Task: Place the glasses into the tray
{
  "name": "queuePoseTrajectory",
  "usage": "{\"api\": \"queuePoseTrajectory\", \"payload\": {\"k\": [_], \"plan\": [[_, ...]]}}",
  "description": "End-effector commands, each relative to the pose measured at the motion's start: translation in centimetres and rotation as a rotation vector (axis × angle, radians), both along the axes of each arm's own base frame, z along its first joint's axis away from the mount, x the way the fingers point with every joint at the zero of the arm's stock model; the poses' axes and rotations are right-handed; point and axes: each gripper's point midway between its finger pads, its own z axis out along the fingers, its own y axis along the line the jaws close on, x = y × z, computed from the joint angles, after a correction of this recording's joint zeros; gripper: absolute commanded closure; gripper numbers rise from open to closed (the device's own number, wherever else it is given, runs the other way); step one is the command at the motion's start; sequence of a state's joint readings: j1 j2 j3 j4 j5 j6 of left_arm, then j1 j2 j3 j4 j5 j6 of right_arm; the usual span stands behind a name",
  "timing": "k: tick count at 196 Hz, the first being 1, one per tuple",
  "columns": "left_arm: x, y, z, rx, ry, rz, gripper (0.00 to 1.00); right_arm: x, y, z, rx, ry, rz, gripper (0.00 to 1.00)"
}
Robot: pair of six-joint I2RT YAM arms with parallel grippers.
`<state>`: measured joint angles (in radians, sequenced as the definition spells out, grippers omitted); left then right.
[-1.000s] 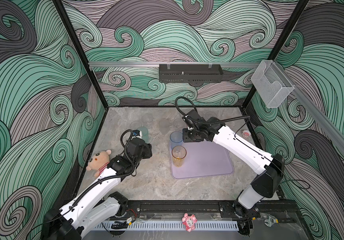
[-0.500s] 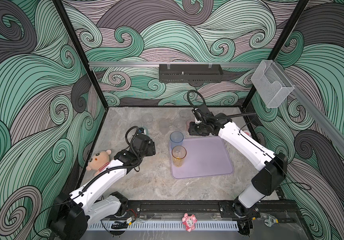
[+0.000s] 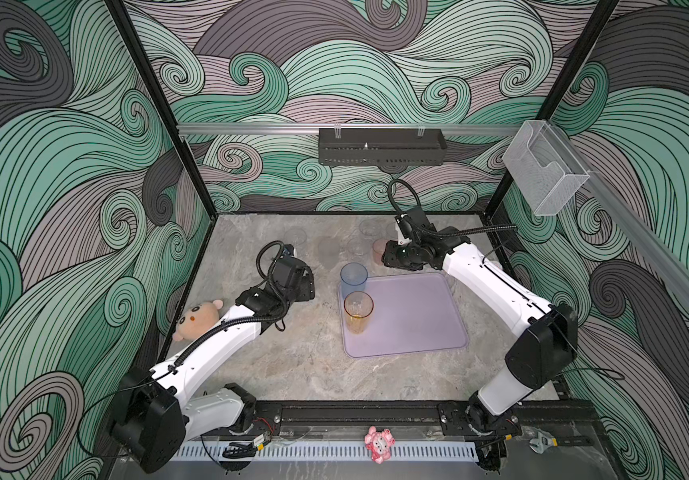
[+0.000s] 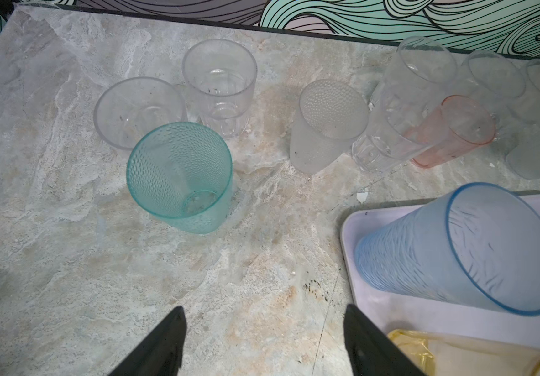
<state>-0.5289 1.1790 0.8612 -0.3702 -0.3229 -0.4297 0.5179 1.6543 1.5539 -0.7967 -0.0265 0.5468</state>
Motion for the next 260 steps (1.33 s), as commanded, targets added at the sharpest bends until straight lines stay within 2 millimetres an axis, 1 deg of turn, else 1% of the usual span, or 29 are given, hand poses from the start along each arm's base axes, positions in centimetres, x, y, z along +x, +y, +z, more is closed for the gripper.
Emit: {"api": "queuePoseTrajectory", "payload": {"k": [1,32,51,90,111,139,175,190,203,225,245,260], "plan": [[1.2,0.2,1.8,0.042,-0.066,-0.002,0.21,1.3,-0.2,0.8,0.028,-0.027,-0.004,0.52],[1.4,0.7,2.3,0.063,-0.071,0.005,0.2,0.9,0.2,1.2,0.083,-0.028,0.005,0.52],[1.6,0.6,2.4,0.049,-0.072,0.01,0.19,0.6,-0.2,1.4,0.087,-0.035,0.006,0.52],[2.7,-0.2,3.4,0.026,-0.098,-0.011,0.18,0.5,-1.5,1.5,0.075,-0.047,-0.003,0.52],[3.1,-0.6,2.9,0.032,-0.098,-0.034,0.18,0.3,-2.3,1.1,0.07,-0.04,-0.013,0.52],[3.2,-1.0,2.1,0.017,-0.073,-0.042,0.19,0.2,-2.6,0.5,0.077,-0.026,-0.016,0.52],[3.3,-1.9,1.8,0.001,-0.079,-0.089,0.19,0.7,-2.6,0.5,0.089,-0.027,-0.026,0.52],[3.5,-2.0,1.8,0.01,-0.085,-0.104,0.19,1.4,-2.2,0.6,0.115,-0.026,-0.041,0.52],[3.5,-2.0,1.8,0.02,-0.084,-0.109,0.19,2.1,-1.8,1.2,0.138,-0.035,-0.05,0.52],[3.3,-1.4,1.2,0.044,-0.068,-0.095,0.19,3.0,-1.7,1.9,0.138,-0.061,-0.065,0.52],[3.1,-0.2,0.8,0.051,-0.061,-0.04,0.2,3.6,-2.1,1.9,0.116,-0.073,-0.081,0.52],[3.0,0.2,0.6,0.037,-0.059,-0.03,0.21,4.1,-2.1,1.6,0.107,-0.072,-0.084,0.51]]}}
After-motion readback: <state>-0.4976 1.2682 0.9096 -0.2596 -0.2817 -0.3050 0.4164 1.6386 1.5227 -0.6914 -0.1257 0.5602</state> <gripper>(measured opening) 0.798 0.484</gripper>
